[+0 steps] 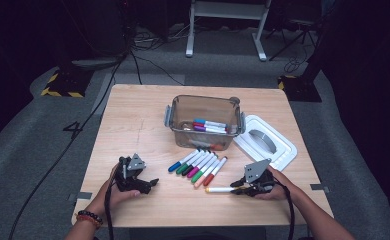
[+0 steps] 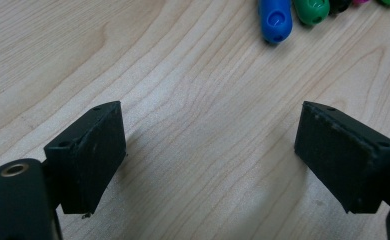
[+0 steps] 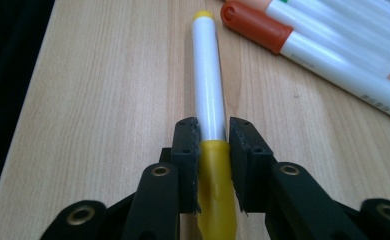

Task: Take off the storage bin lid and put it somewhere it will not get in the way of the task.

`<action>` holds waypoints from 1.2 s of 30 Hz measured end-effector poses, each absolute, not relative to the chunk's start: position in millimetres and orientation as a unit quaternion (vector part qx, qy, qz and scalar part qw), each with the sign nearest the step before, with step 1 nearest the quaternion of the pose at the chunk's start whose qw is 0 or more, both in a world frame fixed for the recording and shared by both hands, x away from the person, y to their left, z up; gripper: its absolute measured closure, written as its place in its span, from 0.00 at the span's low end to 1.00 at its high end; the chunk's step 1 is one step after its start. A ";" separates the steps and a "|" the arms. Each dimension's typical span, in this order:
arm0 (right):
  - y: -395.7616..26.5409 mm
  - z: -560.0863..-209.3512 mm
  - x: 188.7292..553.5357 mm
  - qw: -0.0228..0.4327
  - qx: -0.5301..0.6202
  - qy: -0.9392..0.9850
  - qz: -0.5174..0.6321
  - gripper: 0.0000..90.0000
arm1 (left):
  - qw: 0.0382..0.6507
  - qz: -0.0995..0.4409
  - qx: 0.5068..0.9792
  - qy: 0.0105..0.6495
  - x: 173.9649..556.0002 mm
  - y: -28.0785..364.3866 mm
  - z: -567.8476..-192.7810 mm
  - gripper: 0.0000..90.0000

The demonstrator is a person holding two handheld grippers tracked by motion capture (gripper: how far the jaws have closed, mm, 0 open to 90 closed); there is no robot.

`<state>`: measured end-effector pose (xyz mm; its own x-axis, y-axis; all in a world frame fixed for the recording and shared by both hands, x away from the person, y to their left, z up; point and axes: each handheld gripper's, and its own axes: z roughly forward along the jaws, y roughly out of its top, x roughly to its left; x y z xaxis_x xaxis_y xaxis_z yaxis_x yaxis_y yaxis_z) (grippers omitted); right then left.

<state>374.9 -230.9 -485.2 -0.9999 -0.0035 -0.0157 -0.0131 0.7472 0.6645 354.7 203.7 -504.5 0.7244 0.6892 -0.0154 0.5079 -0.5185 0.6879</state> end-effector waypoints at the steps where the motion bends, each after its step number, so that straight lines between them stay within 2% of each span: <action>1: -231.4 -484.5 375.1 0.008 -0.005 0.934 0.358 0.83 | 0.347 0.131 0.861 0.347 354.7 203.7 -504.6 0.15; 36: -254.5 -452.6 381.9 0.063 0.032 0.907 0.415 0.83 | 0.346 0.128 0.864 0.343 355.7 204.3 -504.5 0.15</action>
<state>381.9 -254.5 -452.6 -0.9901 0.1095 -0.0883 0.0048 0.6537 0.7567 355.7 204.3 -504.5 0.7317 0.6815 -0.0161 0.5036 -0.5245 0.6865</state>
